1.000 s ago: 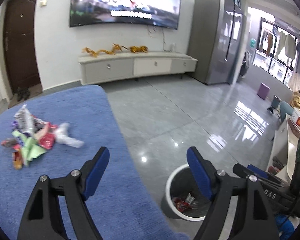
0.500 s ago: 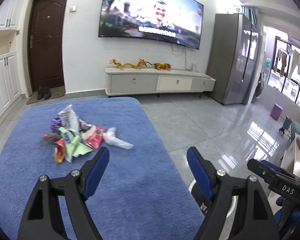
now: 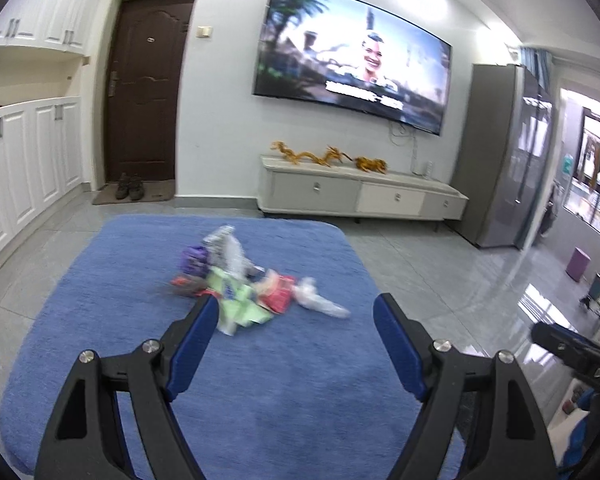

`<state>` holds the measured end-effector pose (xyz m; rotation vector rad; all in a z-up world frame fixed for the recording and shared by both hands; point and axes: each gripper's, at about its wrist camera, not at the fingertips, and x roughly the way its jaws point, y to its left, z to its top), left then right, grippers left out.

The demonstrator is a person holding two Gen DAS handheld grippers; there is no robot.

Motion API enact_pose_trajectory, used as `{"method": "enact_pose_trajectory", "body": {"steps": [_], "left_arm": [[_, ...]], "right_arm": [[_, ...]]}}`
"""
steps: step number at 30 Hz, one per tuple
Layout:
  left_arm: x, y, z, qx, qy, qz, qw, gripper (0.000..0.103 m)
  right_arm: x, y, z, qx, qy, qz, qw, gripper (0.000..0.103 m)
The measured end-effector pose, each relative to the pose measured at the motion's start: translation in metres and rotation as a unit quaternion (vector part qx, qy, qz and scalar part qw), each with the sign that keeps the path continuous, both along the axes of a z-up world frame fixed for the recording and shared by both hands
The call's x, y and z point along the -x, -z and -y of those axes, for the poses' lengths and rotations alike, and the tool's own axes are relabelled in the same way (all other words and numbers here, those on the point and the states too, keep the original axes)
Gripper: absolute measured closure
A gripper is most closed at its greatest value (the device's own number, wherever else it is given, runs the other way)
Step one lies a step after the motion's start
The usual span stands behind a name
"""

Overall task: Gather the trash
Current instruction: 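Return both open tools to the remaining wrappers on the rug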

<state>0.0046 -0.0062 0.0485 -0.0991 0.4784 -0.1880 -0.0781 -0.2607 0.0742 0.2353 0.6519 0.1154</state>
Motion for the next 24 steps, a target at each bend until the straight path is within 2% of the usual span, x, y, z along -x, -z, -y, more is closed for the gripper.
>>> {"method": "enact_pose_trajectory", "body": {"steps": [9,15,17,20,24], "left_arm": [[-0.032,-0.017,-0.099,-0.008,-0.109,0.016,0.9938,0.024],[-0.058,-0.028,-0.146,-0.019,-0.150,0.022,0.9882,0.024],[-0.068,-0.026,-0.152,-0.016,-0.150,0.016,0.9885,0.024],[-0.080,-0.007,-0.157,-0.002,-0.125,-0.012,0.9920,0.025],[-0.109,0.031,-0.145,0.014,-0.074,-0.066,0.9949,0.027]], "right_arm": [[-0.021,-0.017,-0.025,-0.002,-0.032,0.015,0.999,0.029],[-0.057,-0.020,-0.047,-0.007,-0.067,0.018,0.998,0.029],[-0.073,-0.015,-0.058,-0.009,-0.083,0.014,0.996,0.029],[-0.094,-0.001,-0.073,-0.008,-0.104,0.001,0.995,0.029],[-0.130,0.030,-0.094,-0.002,-0.130,-0.032,0.991,0.030]]}}
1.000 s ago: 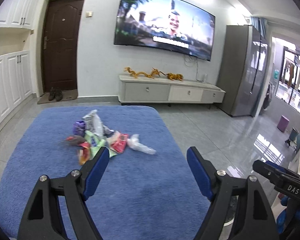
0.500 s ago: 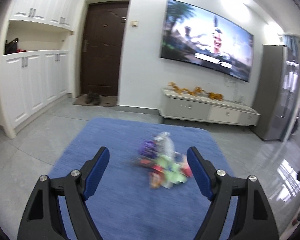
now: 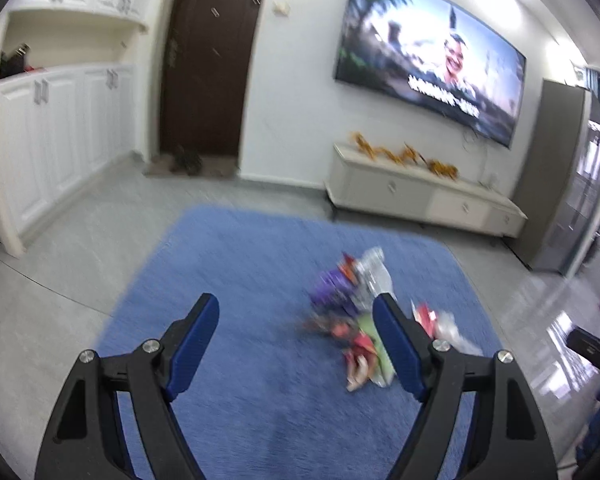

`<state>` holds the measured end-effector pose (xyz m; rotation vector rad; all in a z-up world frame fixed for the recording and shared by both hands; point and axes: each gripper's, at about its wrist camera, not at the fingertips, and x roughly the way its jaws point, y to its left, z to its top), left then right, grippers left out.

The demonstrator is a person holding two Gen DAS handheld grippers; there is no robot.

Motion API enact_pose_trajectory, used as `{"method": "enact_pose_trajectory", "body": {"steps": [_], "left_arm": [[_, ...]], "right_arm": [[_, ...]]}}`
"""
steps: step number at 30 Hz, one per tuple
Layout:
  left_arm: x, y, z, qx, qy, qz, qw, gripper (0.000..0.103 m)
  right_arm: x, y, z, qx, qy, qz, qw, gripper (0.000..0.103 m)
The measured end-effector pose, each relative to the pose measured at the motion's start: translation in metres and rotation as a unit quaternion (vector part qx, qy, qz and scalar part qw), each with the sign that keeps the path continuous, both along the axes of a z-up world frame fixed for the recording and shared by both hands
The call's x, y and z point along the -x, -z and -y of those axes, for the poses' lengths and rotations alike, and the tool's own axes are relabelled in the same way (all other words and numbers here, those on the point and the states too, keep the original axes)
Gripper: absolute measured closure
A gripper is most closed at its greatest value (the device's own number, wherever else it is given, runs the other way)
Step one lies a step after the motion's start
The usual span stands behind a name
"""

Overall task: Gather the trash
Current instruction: 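Grasp the red wrapper with the left tool while the right grasps the clear plastic bag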

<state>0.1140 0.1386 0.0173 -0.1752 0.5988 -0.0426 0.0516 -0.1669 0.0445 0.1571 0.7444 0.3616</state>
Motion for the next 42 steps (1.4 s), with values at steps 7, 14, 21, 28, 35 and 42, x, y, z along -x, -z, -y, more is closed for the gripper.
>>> {"method": "enact_pose_trajectory", "body": {"steps": [7,14,21,28,35,42], "left_arm": [[-0.047,0.050,0.027,0.005,0.050,-0.058,0.9970,0.038],[-0.080,0.077,0.047,0.002,0.078,-0.085,0.9933,0.055],[-0.103,0.098,0.043,0.044,0.100,-0.108,0.9881,0.088],[-0.080,0.086,0.032,0.051,0.093,-0.085,0.9908,0.092],[-0.035,0.058,0.014,0.061,0.081,-0.059,0.9931,0.092],[0.011,0.032,0.029,0.052,0.102,-0.035,0.9928,0.092]], "right_arm": [[-0.043,0.048,-0.020,0.006,-0.026,-0.045,0.999,0.031],[-0.080,0.081,-0.038,0.012,-0.049,-0.073,0.996,0.035],[-0.096,0.101,-0.052,0.015,-0.068,-0.095,0.993,0.060],[-0.093,0.102,-0.054,0.016,-0.072,-0.099,0.992,0.079],[-0.050,0.075,-0.036,-0.018,-0.061,-0.079,0.995,0.079],[0.000,0.041,-0.013,-0.035,-0.043,-0.050,0.997,0.079]]}}
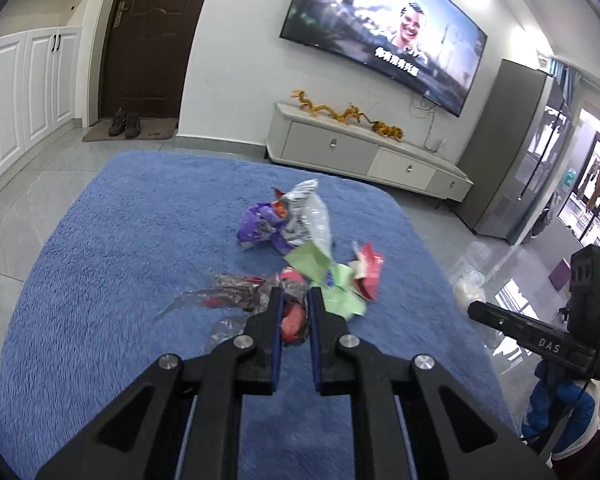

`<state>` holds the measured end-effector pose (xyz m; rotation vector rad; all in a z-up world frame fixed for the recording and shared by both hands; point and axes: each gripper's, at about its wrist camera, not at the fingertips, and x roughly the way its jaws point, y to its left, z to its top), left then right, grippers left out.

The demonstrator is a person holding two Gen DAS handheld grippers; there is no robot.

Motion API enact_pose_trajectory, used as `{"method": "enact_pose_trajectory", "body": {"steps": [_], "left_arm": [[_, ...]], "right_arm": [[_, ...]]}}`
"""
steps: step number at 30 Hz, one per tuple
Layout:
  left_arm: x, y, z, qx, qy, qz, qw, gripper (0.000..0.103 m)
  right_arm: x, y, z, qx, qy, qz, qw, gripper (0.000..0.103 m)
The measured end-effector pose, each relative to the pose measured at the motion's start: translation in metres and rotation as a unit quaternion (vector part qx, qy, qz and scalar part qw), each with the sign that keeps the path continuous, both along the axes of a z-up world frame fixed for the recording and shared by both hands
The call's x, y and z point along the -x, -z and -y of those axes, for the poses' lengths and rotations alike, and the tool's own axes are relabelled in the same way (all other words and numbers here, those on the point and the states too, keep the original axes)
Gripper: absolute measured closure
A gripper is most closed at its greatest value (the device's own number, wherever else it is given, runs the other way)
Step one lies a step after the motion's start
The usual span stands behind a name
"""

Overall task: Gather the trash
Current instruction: 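Grasp the red wrapper with the left tool while the right grasps the clear plastic bag, then carry both items to the black bin and open both tools over it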

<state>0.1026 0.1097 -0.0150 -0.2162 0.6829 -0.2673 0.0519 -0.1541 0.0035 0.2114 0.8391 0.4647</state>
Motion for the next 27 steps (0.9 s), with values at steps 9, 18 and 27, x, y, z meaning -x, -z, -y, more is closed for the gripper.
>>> {"method": "enact_pose_trajectory", "body": {"steps": [9,18,27], "left_arm": [[0.034,-0.035,0.044,-0.001,0.036,0.036,0.9987,0.092],[0.044,-0.051,0.122,-0.011,0.104,0.035,0.9939,0.092],[0.045,-0.035,0.255,-0.040,0.225,0.002,0.9735,0.092]], "right_arm": [[0.058,-0.045,0.056,-0.009,0.049,0.054,0.997,0.079],[0.091,-0.044,0.120,-0.019,0.114,0.064,0.991,0.079],[0.108,-0.003,0.220,-0.043,0.226,0.014,0.973,0.079]]}}
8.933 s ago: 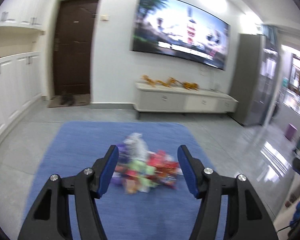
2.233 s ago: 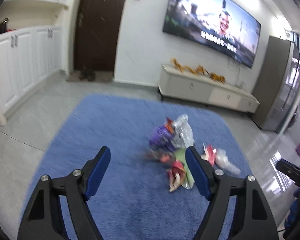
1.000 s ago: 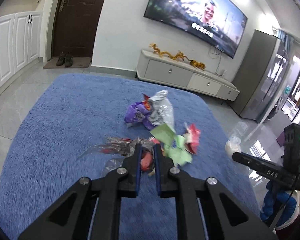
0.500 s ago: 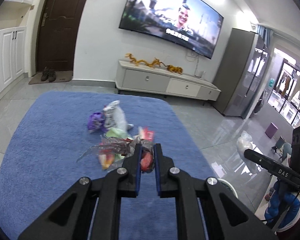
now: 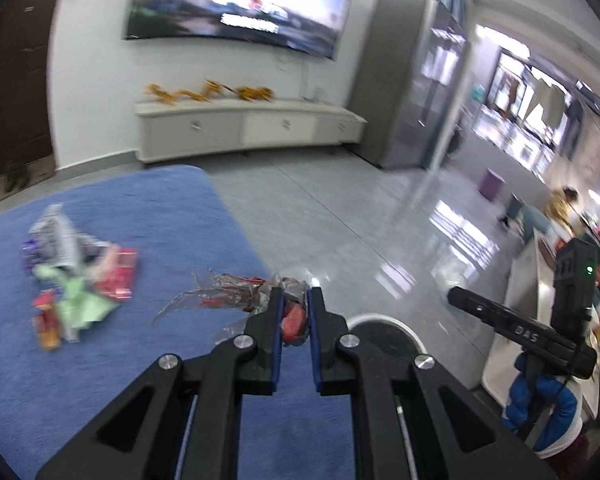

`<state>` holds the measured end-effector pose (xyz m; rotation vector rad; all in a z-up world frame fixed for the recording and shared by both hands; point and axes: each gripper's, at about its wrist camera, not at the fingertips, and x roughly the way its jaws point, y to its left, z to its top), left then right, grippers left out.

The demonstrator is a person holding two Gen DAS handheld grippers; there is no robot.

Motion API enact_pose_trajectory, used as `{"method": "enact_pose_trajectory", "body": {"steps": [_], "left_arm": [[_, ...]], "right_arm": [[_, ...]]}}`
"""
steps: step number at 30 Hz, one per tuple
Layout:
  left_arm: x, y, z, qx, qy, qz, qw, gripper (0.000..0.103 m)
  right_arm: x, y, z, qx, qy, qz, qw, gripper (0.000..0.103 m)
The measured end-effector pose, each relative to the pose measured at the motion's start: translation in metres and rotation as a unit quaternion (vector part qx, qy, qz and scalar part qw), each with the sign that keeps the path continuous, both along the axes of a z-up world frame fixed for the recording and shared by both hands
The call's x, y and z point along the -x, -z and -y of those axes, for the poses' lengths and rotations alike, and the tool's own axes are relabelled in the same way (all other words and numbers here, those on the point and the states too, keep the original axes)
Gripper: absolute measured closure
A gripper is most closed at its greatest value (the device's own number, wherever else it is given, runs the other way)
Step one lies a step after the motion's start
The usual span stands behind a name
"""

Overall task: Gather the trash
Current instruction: 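Carry both items to the black bin and open both tools over it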

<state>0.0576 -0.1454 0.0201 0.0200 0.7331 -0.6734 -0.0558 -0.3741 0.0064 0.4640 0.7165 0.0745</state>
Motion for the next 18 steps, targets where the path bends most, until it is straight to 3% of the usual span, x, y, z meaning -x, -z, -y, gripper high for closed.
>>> {"method": "enact_pose_trajectory", "body": {"steps": [9,18], "left_arm": [[-0.006,0.050,0.128,-0.036,0.101,-0.057,0.9926,0.092],[-0.022,0.098,0.207,-0.060,0.149,-0.099,0.9821,0.091]], "right_arm": [[0.003,0.071,0.061,-0.032,0.061,-0.087,0.994,0.079],[0.000,0.126,0.098,-0.053,0.099,-0.154,0.982,0.077]]}}
